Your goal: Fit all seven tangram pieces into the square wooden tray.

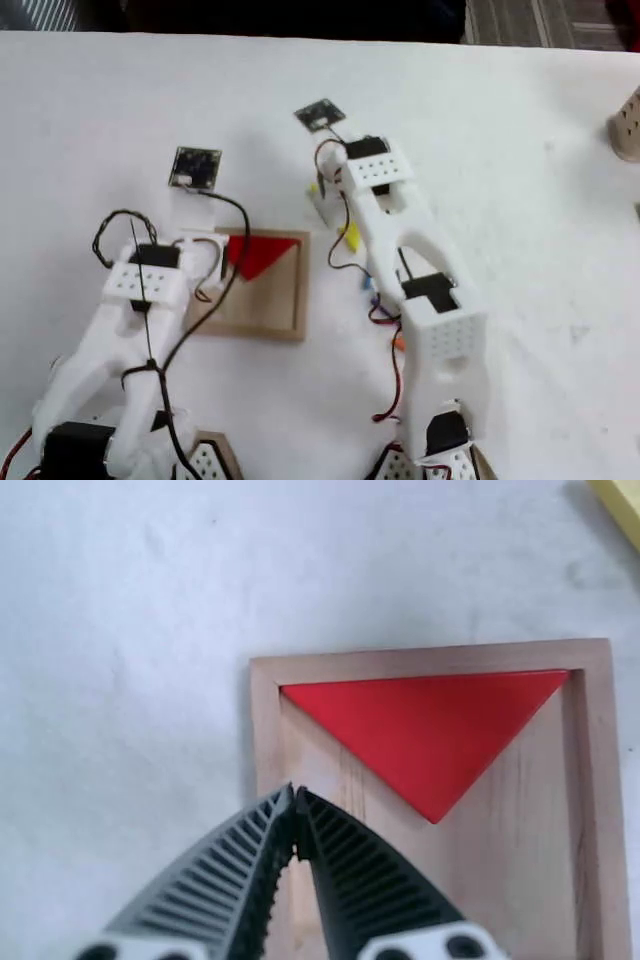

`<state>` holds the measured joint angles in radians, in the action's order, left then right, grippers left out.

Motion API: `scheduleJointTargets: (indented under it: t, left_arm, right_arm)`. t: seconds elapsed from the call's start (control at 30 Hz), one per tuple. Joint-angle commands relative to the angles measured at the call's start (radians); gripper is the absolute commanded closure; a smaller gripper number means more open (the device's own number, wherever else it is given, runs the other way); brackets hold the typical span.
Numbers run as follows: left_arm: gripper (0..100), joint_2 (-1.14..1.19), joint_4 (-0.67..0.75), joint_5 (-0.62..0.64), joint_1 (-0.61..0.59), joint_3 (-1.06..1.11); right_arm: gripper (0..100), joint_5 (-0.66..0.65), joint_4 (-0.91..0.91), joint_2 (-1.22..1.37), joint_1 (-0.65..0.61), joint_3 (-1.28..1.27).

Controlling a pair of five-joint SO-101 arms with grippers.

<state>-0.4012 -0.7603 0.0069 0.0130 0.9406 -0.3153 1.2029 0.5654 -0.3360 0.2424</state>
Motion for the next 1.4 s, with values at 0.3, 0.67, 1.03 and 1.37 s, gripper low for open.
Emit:
scheduleJointTargets:
  t: [0.3,0.67,1.03,1.37]
  left_arm:
    - [97,-0.027,0.018,-0.009,0.004,-0.005]
    - [97,-0.027,0.018,-0.009,0.004,-0.005]
    - [97,-0.031,0.141,-0.011,0.004,0.068]
    - [97,-0.028,0.175,-0.011,0.012,0.087]
  right_arm:
    - [64.6,-0.068,-0.019,0.013,-0.051,0.038]
    - [64.7,0.083,-0.042,0.016,-0.108,0.043]
    - [64.7,0.253,-0.065,0.018,-0.064,0.035]
    - [64.7,0.269,-0.062,0.018,-0.061,0.023]
